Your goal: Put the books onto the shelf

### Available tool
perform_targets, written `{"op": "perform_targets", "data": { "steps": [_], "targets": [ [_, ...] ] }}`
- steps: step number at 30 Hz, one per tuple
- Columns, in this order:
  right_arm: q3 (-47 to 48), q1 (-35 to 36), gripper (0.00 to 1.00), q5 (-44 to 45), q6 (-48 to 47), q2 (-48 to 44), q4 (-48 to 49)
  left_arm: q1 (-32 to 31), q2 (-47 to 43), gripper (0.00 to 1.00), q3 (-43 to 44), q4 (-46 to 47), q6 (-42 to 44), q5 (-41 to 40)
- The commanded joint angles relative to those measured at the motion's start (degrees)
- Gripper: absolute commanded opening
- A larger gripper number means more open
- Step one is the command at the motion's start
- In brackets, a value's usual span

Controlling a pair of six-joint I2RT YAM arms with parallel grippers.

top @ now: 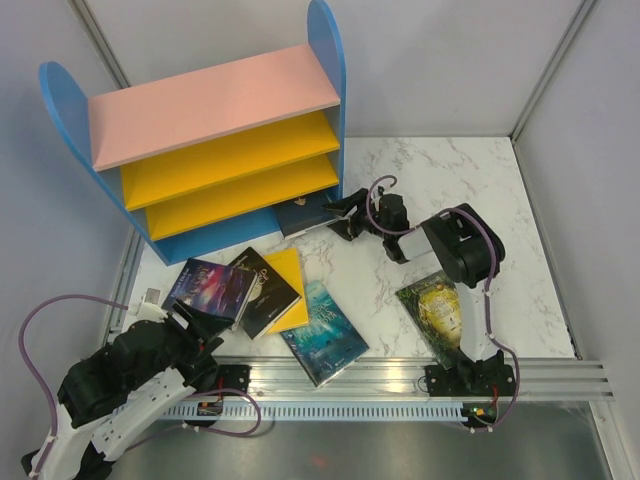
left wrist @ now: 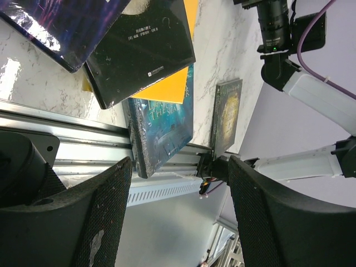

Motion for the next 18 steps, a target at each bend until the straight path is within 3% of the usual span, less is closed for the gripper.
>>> {"op": "perform_targets", "data": {
  "steps": [1, 10, 18],
  "targets": [
    [-2.8, -0.9, 0.72, -2.3, -2.0, -4.6, 0.4, -0.3, -3.1, 0.73, 0.2, -2.3, -1.4, -2.9],
    [-4.4, -1.5, 0.70, -4.8, -3.3, -7.7, -0.5, -0.3, -1.5, 0.71, 0.3, -1.6, -1.4, -2.3],
    [-4.2, -1.4, 0.58, -5.5, -2.4, -7.3, 0.4, -0.1, -0.9, 0.69, 0.2, -0.6, -1.2, -1.6]
  ]
}}
